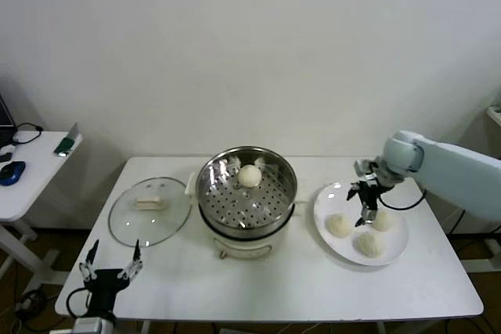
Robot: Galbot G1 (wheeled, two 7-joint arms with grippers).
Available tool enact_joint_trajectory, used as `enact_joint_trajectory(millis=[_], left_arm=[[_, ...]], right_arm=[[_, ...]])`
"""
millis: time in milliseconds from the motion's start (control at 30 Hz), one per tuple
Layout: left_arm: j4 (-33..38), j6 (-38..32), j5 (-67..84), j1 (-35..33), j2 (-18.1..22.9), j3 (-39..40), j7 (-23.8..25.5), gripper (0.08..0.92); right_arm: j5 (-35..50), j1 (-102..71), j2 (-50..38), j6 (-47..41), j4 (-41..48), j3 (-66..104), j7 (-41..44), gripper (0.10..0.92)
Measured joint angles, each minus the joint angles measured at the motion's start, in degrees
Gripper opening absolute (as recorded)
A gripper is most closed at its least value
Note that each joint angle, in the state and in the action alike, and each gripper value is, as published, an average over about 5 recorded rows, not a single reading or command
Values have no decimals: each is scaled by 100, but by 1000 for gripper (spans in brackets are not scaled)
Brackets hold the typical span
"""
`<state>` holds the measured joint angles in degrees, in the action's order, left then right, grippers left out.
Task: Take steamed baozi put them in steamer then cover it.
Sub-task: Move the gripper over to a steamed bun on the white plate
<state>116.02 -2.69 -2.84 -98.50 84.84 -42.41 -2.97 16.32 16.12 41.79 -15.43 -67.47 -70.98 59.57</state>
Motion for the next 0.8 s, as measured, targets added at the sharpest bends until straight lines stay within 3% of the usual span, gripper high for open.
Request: enact_joint_trajectory(millis=[667,800], left_arm=[[-77,-35,-27,-28,2,15,-3,823],[-77,-41,-48,-24,2,22,-5,823]], right_arm=[[-324,-728,609,-34,740,466,-59,822],[-359,-767,654,-31,810,501,-59,792]])
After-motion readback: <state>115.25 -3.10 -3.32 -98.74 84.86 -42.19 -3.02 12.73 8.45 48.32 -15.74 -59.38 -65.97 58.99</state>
